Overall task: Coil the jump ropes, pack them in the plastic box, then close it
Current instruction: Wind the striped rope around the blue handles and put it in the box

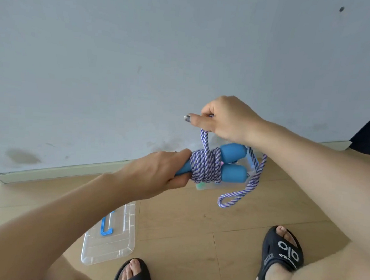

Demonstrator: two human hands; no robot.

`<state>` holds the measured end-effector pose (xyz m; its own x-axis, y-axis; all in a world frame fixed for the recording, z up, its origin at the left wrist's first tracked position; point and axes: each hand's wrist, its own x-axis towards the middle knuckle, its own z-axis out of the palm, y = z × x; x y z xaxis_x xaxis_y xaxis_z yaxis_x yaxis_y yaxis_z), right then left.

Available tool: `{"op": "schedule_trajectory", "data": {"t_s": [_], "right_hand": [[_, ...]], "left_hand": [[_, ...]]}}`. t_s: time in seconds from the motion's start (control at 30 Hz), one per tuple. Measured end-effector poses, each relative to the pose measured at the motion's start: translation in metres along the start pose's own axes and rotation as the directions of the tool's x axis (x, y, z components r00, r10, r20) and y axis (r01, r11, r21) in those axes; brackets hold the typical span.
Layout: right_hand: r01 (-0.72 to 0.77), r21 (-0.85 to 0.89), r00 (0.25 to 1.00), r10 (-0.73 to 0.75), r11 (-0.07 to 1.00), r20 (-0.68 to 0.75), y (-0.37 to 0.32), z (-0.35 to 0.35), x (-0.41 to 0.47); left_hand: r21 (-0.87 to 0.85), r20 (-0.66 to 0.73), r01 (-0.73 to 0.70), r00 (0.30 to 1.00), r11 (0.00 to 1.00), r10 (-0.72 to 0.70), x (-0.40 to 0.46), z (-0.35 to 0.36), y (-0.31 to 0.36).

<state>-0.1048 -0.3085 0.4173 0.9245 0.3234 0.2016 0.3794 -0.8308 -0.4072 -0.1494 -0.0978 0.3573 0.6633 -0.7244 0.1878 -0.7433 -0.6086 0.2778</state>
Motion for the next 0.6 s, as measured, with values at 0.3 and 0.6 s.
{"op": "schedule_trajectory", "data": {"t_s": [0.3,0.6], "right_hand": [[-0.413,0.240,0.885,0.324,0.879,0.334,0.022,0.034,-0.029],[-0.227,0.095,0.949,0.198,0.969,0.246,0.001,0.034,-0.055]], "left_hand": [[-0.365,-0.179,0.187,0.947,0.912,-0.266,0.001,-0.009,0.019],[-0.200,-0.047,0.592,0.790,0.781,-0.611,0.008,-0.001,-0.033]]}}
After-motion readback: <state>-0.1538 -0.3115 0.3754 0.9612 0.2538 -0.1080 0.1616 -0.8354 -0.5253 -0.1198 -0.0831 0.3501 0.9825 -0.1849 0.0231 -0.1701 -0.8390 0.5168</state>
